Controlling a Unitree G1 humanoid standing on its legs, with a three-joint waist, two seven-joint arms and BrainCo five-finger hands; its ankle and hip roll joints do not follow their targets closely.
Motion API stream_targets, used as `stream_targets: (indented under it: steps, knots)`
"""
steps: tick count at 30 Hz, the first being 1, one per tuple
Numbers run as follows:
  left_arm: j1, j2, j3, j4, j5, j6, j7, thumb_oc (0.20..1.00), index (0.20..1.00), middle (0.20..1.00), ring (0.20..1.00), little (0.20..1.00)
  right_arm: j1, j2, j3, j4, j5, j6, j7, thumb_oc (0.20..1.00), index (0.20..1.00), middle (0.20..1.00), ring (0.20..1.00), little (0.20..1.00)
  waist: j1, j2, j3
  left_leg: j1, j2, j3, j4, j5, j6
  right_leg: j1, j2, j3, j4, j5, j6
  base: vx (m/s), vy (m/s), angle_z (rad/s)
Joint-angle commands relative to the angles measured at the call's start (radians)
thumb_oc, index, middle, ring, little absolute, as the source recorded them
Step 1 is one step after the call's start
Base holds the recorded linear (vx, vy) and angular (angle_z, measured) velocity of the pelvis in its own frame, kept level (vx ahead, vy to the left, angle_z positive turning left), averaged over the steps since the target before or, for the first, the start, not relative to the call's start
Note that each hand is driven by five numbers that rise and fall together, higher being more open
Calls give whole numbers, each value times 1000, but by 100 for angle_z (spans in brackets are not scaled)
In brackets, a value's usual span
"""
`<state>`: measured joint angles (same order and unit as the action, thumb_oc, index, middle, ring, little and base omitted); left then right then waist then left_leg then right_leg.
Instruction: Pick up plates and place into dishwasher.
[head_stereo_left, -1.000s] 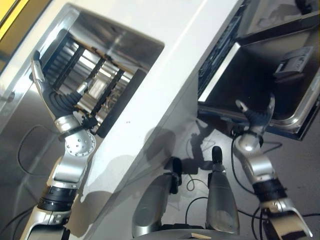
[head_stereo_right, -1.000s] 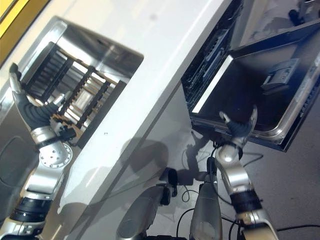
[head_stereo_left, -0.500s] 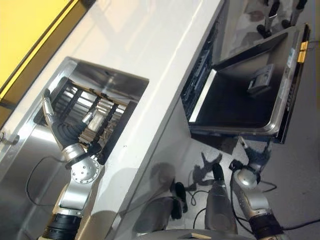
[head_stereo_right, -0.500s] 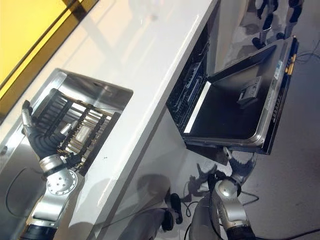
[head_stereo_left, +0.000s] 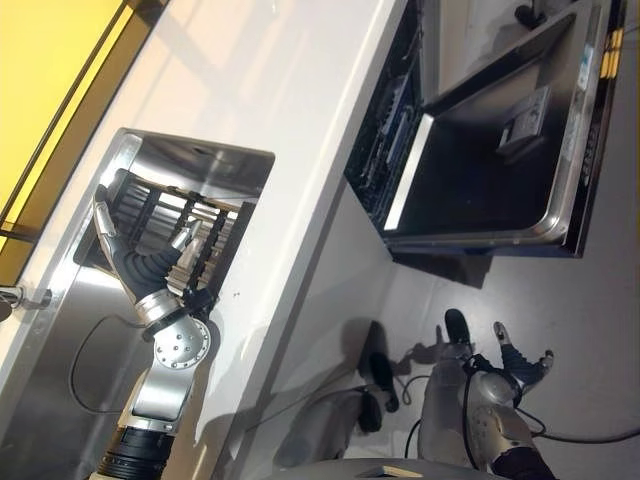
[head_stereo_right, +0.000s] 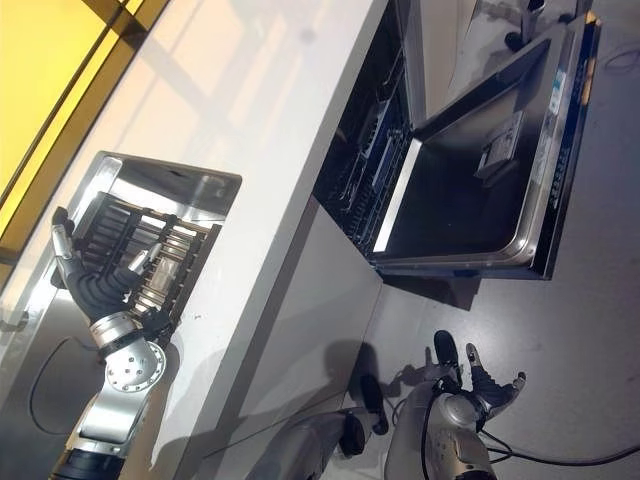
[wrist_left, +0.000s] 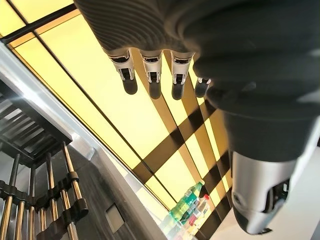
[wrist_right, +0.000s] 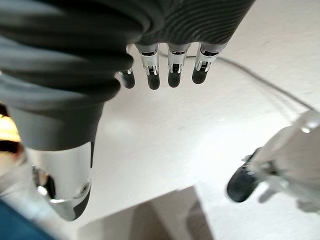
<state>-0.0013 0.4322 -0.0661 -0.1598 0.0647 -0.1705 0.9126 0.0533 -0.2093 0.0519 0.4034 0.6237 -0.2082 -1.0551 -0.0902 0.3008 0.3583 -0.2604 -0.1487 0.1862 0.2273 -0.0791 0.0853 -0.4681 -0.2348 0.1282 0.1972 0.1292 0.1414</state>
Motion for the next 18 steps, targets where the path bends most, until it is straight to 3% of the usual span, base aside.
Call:
stream_targets:
  steps: [1, 9, 12, 15, 18]
  knots:
    - [-51, -8, -2, -44, 24, -18, 28, 1000, 1000, 1000, 1000, 1000, -70, -10, -31, -81, 4, -128, -49, 1000, 1000, 1000, 1000, 1000, -3, 29, 81, -125, -4, -93, 148, -12, -30, -34, -15, 0, 179, -81, -72, -39, -38, 2]
    - [-57, 14, -49, -70, 43, -19, 49, 1000, 1000, 1000, 1000, 1000, -226, -31, -51, -185, -78, -318, -201, 1000, 1000, 1000, 1000, 1000, 24, 67, 161, -257, -18, -86, 308, -53, -20, -178, 13, -13, 426, -184, -112, -67, -104, 10]
    - [-45, 30, -54, -81, 39, -29, 52, 1000, 1000, 1000, 1000, 1000, -288, -43, -92, -215, -125, -331, -233, 1000, 1000, 1000, 1000, 1000, 43, 77, 162, -305, -27, -88, 394, -86, -18, -226, 14, -22, 523, -224, -126, -19, -104, 11]
    - [-40, 41, -54, -92, 29, -32, 40, 1000, 1000, 1000, 1000, 1000, -358, -56, -123, -237, -175, -324, -196, 1000, 1000, 1000, 1000, 1000, 53, 77, 162, -358, -34, -91, 508, -134, -12, -284, 19, -19, 631, -272, -144, 24, -95, 6]
    - [-39, 53, -56, -99, 20, -33, 27, 1000, 1000, 1000, 1000, 1000, -424, -72, -121, -251, -186, -309, -67, 1000, 1000, 1000, 1000, 1000, 59, 69, 162, -404, -42, -101, 637, -210, -9, -330, 45, -6, 746, -351, -155, 37, -91, 3]
